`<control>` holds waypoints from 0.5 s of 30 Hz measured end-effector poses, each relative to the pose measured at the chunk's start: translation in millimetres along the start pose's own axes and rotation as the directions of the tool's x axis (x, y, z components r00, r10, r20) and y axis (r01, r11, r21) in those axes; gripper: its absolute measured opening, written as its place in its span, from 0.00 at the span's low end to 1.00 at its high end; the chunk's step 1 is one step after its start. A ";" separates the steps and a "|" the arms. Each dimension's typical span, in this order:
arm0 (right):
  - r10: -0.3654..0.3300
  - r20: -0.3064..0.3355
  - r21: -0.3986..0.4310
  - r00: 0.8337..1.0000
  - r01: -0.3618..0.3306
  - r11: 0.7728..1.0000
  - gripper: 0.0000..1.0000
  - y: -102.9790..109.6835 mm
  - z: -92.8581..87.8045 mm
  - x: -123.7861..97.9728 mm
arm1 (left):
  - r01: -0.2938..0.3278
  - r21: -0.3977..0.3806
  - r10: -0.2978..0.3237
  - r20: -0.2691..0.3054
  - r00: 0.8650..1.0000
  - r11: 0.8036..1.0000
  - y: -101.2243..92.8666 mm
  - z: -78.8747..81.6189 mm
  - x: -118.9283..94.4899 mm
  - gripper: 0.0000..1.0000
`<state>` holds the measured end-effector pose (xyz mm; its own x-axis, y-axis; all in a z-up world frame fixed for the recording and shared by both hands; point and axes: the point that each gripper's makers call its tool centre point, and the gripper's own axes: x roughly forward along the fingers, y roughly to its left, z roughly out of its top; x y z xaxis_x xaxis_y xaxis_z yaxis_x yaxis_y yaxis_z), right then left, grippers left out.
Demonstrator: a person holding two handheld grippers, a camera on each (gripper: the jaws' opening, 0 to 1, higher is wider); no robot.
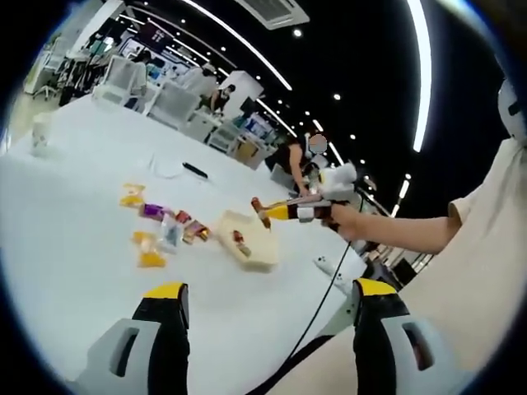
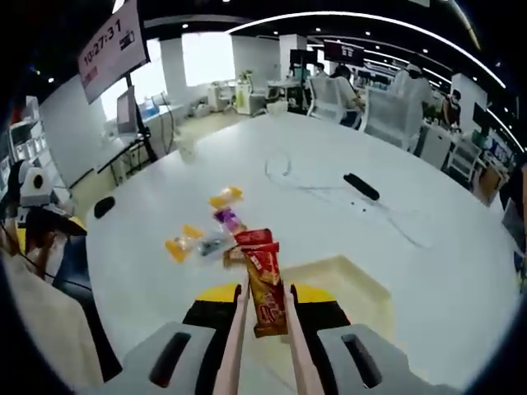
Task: Place the target food into the container with the food tongs after gripping and lifting it, then release it inside without dropping or visibly crushing the food.
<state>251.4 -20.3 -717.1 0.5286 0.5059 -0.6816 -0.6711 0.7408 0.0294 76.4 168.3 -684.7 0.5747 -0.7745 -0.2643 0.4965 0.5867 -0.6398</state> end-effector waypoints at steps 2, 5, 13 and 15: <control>0.000 0.000 0.000 1.000 0.000 1.000 0.23 -0.2 0.2 -0.4 | 0.001 -0.002 -0.001 0.000 1.000 1.000 -0.3 -0.1 0.0 0.82; -0.004 0.000 -0.003 1.000 0.004 1.000 0.23 -1.5 0.7 -2.3 | 0.007 -0.005 -0.007 0.009 1.000 1.000 -1.6 1.2 0.5 0.82; -0.017 0.006 0.000 1.000 0.017 1.000 0.23 -5.2 3.5 -8.4 | 0.013 -0.013 -0.013 0.016 1.000 1.000 -2.3 -0.2 0.9 0.81; -0.017 0.006 -0.001 1.000 0.017 1.000 0.23 -4.5 3.1 -9.4 | 0.014 -0.015 -0.013 0.016 1.000 1.000 -2.3 -0.9 0.9 0.81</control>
<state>251.1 -27.0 -708.5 0.5430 0.4958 -0.6777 -0.6625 0.7488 0.0169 75.2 166.0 -684.2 0.5783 -0.7784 -0.2443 0.4946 0.5726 -0.6539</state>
